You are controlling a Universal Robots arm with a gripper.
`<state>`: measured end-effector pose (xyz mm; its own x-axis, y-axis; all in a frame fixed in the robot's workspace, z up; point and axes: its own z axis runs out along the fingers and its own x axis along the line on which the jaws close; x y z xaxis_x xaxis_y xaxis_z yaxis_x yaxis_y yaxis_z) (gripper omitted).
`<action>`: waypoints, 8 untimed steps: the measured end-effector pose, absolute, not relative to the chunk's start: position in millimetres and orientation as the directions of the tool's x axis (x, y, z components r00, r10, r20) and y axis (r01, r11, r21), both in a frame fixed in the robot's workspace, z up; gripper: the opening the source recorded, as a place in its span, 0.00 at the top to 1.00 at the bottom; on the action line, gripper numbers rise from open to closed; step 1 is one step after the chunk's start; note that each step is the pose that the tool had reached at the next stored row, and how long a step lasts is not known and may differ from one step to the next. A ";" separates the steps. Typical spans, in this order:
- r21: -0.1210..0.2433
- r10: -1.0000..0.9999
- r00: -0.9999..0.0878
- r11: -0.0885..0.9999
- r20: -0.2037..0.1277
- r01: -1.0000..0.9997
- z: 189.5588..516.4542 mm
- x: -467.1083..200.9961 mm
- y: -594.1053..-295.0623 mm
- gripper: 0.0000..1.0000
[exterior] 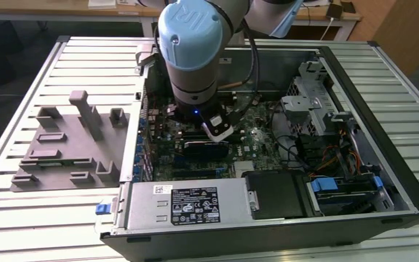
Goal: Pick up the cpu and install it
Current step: 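Install the second cpu locking lever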
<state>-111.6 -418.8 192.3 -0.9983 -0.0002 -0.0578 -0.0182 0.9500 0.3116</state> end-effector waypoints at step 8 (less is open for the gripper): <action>0.320 0.000 -0.998 0.947 -0.058 -0.018 189.4 -111.6 -420.3 0.89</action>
